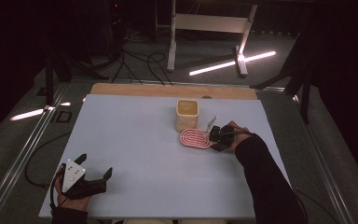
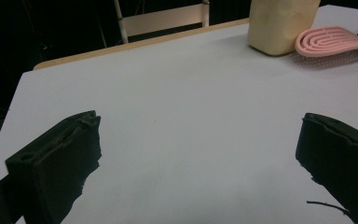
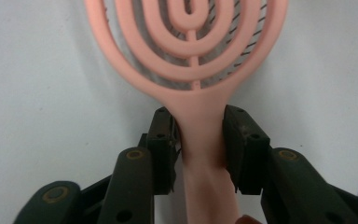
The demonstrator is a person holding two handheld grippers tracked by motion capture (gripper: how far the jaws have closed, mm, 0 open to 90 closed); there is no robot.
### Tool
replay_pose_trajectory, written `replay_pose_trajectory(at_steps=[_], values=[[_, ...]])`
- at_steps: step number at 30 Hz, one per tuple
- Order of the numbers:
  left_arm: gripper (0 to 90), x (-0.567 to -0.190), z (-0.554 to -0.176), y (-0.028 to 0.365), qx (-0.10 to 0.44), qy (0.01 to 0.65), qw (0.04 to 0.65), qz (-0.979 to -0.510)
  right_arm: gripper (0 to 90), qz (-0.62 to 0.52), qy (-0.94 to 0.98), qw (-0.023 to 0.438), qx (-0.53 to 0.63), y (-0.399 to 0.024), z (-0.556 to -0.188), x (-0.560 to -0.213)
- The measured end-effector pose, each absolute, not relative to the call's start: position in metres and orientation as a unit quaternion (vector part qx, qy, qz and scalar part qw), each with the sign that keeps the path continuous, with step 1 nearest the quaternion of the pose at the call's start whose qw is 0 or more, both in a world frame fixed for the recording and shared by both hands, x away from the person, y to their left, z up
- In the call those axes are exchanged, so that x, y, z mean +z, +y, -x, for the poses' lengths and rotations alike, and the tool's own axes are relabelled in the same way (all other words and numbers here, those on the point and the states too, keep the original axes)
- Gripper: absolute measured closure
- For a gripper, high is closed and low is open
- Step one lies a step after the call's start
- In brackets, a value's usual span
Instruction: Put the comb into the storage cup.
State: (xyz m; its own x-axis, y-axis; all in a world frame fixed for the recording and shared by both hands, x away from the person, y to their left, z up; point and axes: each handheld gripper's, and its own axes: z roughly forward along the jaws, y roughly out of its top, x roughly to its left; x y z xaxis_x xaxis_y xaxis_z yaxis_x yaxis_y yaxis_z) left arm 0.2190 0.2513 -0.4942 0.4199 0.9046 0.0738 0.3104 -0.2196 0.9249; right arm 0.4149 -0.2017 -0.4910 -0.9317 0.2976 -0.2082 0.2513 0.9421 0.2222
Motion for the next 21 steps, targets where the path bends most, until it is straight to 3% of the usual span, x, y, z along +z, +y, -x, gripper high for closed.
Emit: replay_pose_trajectory(at_steps=[21], values=[[0.4, -0.495, -0.219, 0.251, 0.328, 0.431, 0.452, -0.709, 70.1, -0.144, 0.977, 0.109, 0.117, -0.206, -0.390, -0.488]])
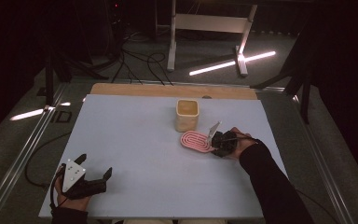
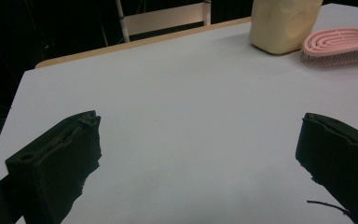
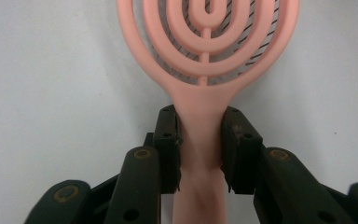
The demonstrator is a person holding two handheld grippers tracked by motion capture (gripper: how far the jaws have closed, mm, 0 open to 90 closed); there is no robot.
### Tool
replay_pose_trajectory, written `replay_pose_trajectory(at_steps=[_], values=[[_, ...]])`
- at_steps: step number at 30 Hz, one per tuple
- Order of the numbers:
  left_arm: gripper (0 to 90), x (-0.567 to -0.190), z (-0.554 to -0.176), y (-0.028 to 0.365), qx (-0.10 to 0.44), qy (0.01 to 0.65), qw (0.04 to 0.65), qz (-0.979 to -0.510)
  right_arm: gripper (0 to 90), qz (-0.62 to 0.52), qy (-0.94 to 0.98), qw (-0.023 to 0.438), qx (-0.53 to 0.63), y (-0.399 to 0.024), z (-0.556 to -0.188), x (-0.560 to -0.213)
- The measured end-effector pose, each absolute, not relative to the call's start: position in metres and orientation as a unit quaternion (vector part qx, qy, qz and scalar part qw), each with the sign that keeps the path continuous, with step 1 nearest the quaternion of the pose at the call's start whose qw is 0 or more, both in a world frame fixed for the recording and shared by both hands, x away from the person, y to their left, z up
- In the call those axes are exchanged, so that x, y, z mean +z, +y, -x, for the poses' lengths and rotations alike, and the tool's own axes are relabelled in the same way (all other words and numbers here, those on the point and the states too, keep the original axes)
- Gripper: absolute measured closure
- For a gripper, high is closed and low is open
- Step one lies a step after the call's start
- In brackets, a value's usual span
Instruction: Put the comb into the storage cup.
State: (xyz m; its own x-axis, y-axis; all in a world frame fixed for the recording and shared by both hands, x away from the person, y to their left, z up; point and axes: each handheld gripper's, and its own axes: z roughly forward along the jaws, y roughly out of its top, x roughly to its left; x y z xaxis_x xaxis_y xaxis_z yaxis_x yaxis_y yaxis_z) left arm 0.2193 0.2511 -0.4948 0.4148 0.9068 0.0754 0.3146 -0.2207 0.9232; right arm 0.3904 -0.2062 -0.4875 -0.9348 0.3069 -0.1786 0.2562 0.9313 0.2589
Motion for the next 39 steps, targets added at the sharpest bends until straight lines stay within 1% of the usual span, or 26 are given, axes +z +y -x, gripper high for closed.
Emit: replay_pose_trajectory(at_steps=[8, 12, 17, 22, 28, 29, 34, 35, 36, 39], values=[[0.4, -0.495, -0.219, 0.251, 0.328, 0.430, 0.451, -0.710, 70.2, -0.179, 0.963, 0.106, 0.170, -0.214, -0.381, -0.475], [0.4, -0.495, -0.219, 0.251, 0.328, 0.431, 0.451, -0.709, 70.3, -0.189, 0.957, 0.116, 0.185, -0.215, -0.376, -0.470], [0.4, -0.495, -0.219, 0.250, 0.328, 0.431, 0.452, -0.709, 70.3, -0.211, 0.944, 0.152, 0.204, -0.215, -0.361, -0.459], [0.4, -0.495, -0.219, 0.250, 0.327, 0.431, 0.449, -0.711, 70.2, -0.234, 0.932, 0.168, 0.220, -0.216, -0.352, -0.454], [0.4, -0.495, -0.219, 0.250, 0.327, 0.431, 0.449, -0.711, 70.2, -0.268, 0.911, 0.173, 0.260, -0.220, -0.339, -0.447], [0.5, -0.496, -0.219, 0.250, 0.327, 0.431, 0.449, -0.711, 70.2, -0.286, 0.900, 0.171, 0.280, -0.223, -0.333, -0.446], [0.4, -0.496, -0.219, 0.250, 0.327, 0.431, 0.449, -0.711, 70.2, -0.305, 0.883, 0.175, 0.311, -0.228, -0.322, -0.446], [0.4, -0.496, -0.219, 0.250, 0.327, 0.431, 0.448, -0.711, 70.2, -0.308, 0.880, 0.178, 0.314, -0.228, -0.320, -0.446], [0.5, -0.496, -0.220, 0.250, 0.327, 0.431, 0.448, -0.712, 70.2, -0.312, 0.874, 0.193, 0.319, -0.228, -0.313, -0.446], [0.4, -0.496, -0.220, 0.250, 0.327, 0.431, 0.448, -0.712, 70.2, -0.315, 0.867, 0.200, 0.329, -0.228, -0.307, -0.446]])
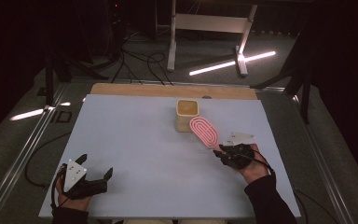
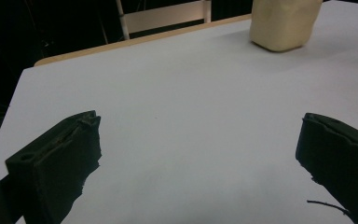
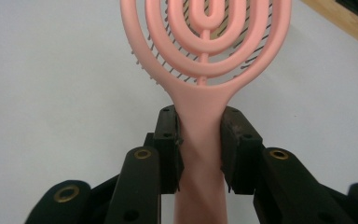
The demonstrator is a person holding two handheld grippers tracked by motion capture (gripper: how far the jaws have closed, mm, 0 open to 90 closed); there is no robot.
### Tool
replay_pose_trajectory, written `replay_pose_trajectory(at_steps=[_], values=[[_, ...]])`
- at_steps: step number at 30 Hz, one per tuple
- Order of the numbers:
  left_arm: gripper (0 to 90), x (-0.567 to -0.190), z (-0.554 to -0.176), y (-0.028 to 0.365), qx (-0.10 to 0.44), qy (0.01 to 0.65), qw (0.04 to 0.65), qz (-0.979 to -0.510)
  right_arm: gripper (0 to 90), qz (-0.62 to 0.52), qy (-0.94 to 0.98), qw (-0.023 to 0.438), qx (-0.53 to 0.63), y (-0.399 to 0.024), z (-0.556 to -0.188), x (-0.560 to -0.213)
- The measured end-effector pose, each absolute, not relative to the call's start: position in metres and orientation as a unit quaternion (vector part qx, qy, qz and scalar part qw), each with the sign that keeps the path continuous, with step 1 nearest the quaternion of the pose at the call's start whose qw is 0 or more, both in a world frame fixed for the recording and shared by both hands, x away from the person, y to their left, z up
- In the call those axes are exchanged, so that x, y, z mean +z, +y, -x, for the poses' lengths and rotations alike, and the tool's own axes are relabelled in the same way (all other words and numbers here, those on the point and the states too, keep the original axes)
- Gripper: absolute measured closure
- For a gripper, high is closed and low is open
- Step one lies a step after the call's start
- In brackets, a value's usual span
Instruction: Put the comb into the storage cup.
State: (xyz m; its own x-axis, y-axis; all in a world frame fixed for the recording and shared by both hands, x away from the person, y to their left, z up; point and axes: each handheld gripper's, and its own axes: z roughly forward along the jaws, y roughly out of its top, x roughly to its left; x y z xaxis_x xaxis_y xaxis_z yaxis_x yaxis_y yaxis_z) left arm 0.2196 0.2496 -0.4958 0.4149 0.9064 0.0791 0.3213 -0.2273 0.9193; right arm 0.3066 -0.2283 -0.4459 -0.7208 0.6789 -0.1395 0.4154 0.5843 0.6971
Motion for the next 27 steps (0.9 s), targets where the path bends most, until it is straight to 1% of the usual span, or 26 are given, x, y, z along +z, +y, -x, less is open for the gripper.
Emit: replay_pose_trajectory(at_steps=[6, 20, 27], values=[[0.4, -0.496, -0.220, 0.250, 0.326, 0.432, 0.448, -0.712, 70.2, -0.322, 0.854, 0.224, 0.343, -0.228, -0.299, -0.449], [0.5, -0.495, -0.219, 0.248, 0.324, 0.433, 0.447, -0.712, 70.2, -0.333, 0.831, 0.235, 0.379, -0.229, -0.294, -0.450], [0.3, -0.488, -0.222, 0.241, 0.304, 0.434, 0.454, -0.716, 70.2, -0.343, 0.818, 0.236, 0.398, -0.228, -0.290, -0.452]])
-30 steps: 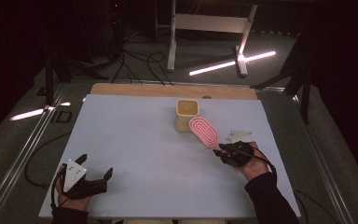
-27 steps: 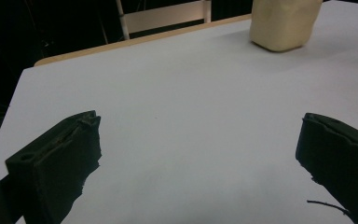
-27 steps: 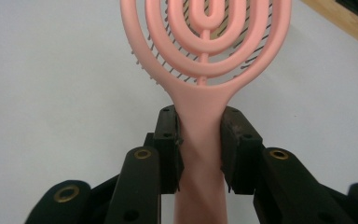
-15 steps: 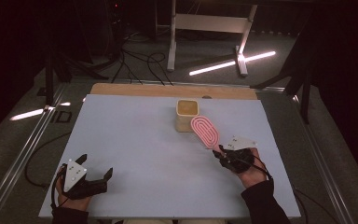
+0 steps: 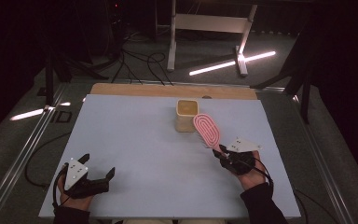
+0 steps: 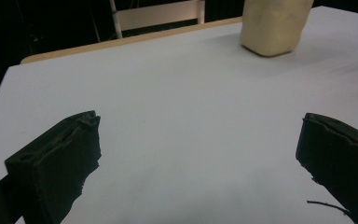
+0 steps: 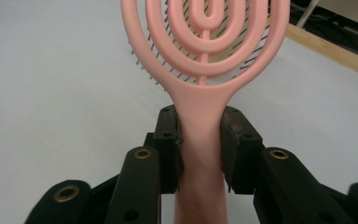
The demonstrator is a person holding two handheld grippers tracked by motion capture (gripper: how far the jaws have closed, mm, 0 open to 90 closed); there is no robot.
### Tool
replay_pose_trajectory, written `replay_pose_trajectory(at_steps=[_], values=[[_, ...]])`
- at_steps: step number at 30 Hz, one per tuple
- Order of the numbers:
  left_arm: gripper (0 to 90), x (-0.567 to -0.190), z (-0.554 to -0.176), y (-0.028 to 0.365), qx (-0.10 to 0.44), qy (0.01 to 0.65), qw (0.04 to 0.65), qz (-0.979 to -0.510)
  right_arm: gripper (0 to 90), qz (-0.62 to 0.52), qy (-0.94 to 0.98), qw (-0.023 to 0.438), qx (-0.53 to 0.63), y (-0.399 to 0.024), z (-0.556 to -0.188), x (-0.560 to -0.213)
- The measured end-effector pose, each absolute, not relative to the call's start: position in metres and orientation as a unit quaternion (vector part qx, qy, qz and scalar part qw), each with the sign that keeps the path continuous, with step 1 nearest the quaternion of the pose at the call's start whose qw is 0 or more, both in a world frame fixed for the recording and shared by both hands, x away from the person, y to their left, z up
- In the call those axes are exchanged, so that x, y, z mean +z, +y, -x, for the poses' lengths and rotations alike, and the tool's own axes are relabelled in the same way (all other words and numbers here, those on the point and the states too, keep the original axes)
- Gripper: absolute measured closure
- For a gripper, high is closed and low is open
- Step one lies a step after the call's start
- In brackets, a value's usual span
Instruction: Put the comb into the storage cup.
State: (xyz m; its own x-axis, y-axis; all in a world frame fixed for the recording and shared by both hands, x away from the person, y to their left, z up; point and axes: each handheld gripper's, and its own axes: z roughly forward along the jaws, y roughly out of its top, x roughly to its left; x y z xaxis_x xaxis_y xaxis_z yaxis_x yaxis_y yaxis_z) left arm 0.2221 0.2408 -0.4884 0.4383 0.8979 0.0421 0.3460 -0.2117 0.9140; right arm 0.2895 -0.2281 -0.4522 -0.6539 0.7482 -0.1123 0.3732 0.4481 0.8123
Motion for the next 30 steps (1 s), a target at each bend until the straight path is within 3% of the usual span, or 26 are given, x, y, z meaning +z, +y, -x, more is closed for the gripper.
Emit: replay_pose_trajectory(at_steps=[30], values=[[0.1, -0.437, -0.259, 0.177, 0.286, 0.398, 0.459, -0.741, 70.2, -0.343, 0.798, 0.252, 0.427, -0.224, -0.286, -0.446]])
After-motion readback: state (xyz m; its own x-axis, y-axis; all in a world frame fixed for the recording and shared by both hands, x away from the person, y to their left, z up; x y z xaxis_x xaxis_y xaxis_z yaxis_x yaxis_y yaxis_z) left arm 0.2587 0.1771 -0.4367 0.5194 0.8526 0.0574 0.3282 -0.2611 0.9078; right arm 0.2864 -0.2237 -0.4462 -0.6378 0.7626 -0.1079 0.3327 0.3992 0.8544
